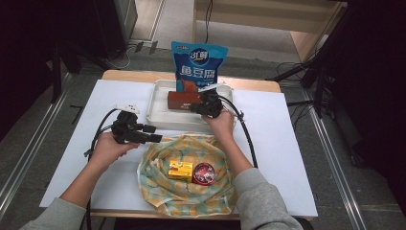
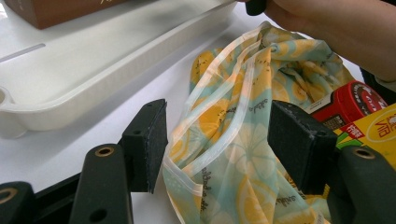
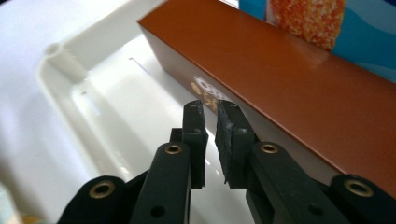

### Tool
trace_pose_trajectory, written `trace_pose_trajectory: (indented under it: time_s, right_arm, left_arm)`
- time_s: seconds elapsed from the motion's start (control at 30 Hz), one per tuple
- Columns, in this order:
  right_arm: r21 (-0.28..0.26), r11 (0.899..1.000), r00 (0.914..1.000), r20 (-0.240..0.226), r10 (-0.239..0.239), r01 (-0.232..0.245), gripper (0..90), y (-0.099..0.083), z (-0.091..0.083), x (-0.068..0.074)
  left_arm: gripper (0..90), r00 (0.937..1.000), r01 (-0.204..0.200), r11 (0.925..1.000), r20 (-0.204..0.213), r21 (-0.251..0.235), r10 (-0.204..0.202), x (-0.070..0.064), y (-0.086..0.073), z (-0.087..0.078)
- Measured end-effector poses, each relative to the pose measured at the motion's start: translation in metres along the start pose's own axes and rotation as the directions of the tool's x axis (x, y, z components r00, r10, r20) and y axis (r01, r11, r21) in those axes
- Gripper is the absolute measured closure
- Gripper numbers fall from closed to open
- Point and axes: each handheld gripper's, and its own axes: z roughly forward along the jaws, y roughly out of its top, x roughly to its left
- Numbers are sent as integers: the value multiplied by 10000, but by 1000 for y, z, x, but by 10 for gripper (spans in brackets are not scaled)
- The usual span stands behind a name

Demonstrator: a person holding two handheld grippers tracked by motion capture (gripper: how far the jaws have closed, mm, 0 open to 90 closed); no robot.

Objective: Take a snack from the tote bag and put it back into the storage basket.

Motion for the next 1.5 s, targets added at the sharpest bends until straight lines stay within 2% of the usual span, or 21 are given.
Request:
trace_pose_trajectory:
  time_s: [0.17,0.3,0.4,0.53,0.83,0.97,1.5]
  right_arm:
    - [-161,9997,9984,-516,-217,209,744,-1,-14,8]
    - [-372,9987,9966,-724,-383,357,690,-3,-27,16]
    - [-311,9990,9959,-830,-360,335,664,-4,-37,21]
    - [-532,9982,9945,-994,-337,285,633,-8,-50,26]
    - [-531,9977,9916,-1201,-476,415,563,-21,-67,36]
    - [-531,9970,9918,-1125,-614,557,552,-27,-73,40]
    - [-725,9957,9907,-1193,-659,575,508,-46,-96,42]
  left_arm:
    - [383,9999,-99,9998,61,158,98,-5,0,1]
    - [382,9998,-139,9997,114,190,137,-10,-1,1]
    - [382,9996,-255,9995,88,211,253,-13,-2,0]
    - [382,9995,-300,9994,129,150,298,-17,-3,-2]
    - [382,9987,-496,9987,142,149,494,-26,-6,-3]
    - [382,9982,-588,9982,133,137,586,-30,-8,-4]
    - [387,9967,-795,9968,175,30,794,-40,-8,-8]
